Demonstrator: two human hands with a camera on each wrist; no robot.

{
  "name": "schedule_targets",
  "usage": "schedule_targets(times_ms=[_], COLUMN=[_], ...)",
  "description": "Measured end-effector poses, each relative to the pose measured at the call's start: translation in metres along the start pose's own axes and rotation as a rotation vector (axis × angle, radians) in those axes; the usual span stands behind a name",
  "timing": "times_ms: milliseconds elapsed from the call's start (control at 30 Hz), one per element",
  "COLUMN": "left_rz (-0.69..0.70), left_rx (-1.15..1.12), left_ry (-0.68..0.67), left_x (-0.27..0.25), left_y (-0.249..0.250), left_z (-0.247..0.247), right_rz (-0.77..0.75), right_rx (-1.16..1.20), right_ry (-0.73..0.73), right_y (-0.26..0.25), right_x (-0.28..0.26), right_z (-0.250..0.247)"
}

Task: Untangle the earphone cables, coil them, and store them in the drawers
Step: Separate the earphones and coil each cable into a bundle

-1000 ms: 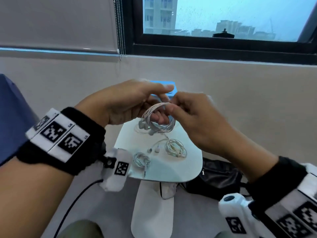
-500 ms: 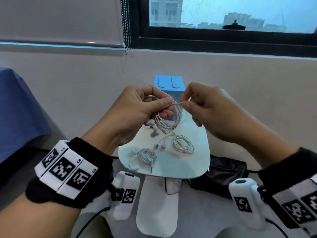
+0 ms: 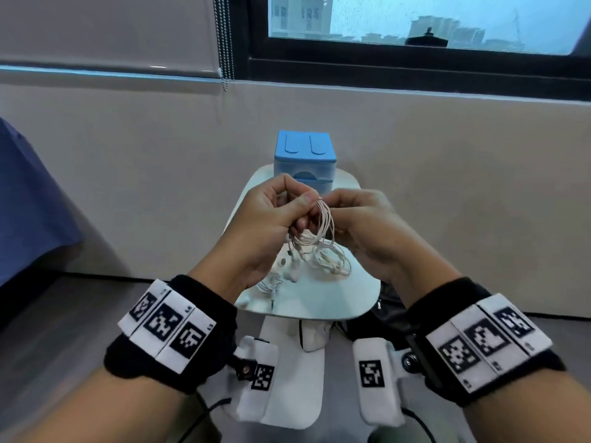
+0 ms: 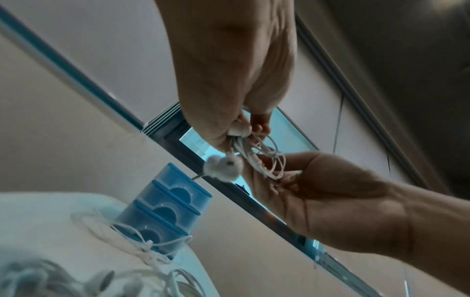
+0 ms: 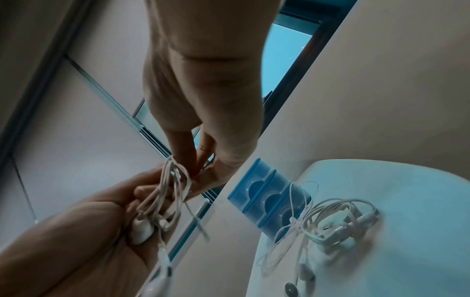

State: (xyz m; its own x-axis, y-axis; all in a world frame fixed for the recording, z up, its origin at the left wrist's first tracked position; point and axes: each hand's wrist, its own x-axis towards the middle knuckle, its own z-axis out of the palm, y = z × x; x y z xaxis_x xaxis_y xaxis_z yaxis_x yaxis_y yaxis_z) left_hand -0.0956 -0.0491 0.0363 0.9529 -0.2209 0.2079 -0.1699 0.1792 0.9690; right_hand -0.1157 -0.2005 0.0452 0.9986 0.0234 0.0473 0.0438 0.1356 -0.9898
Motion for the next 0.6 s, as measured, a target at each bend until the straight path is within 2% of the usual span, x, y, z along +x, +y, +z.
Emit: schedule_targets(times_ms=[167, 333, 433, 500, 600], left_rz=[0.140, 0.203, 0.218, 0.236, 0.257], left_rx=[0.180, 0.308, 0.374, 0.431, 0.507], left_ry=[0.061, 0.014, -0.080, -0.160, -0.238], left_x=[0.002, 0.004, 0.002, 0.001, 0.001], left_y=[0.003, 0.008, 0.016, 0.022, 0.030], left_z=[-0.009, -0.018, -0.022, -0.023, -0.024], right_rz=[0.137, 0.114, 0.167, 0.152, 0.063], right_rx=[0.275, 0.249, 0.309, 0.239, 0.019], right_ry=[-0.029, -0.006, -0.147, -0.246, -0.252], right_y=[-0.008, -0.016, -0.023, -0.028, -0.032], right_x=[-0.001, -0.001, -0.004, -0.007, -0.007], right_z=[0.006, 0.011, 0.011, 0.009, 0.005])
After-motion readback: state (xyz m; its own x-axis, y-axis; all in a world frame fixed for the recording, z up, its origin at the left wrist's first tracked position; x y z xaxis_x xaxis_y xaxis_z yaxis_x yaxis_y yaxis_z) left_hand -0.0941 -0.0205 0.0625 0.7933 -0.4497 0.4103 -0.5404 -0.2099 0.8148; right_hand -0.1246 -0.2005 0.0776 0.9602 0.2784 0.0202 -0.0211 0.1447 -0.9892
